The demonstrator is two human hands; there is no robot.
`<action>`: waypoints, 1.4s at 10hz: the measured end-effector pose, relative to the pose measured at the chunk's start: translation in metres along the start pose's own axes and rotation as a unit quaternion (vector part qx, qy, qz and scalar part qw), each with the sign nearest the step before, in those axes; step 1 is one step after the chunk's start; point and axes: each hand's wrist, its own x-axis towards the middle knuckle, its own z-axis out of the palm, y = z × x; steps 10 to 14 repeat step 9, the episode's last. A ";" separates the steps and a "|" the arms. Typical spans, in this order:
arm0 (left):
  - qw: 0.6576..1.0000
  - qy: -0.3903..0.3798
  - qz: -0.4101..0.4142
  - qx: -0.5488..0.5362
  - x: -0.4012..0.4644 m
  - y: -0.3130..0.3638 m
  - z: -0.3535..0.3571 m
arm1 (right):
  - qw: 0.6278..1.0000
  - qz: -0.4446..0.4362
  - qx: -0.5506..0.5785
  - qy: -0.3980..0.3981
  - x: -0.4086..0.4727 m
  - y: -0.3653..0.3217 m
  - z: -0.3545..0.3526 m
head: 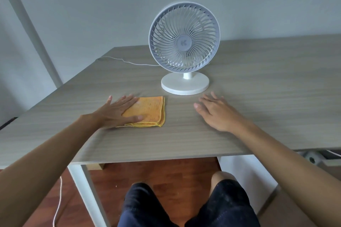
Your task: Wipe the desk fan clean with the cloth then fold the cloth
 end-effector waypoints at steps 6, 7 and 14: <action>0.993 0.076 0.004 -0.088 0.029 0.191 0.020 | 0.995 0.074 -0.043 0.056 0.002 0.026 0.018; 0.995 0.057 -0.024 -0.075 0.029 0.191 0.022 | 0.995 0.075 -0.043 0.041 0.002 0.027 0.018; 0.995 0.054 -0.034 -0.074 0.031 0.193 0.021 | 0.993 0.088 0.026 0.076 0.000 0.030 0.015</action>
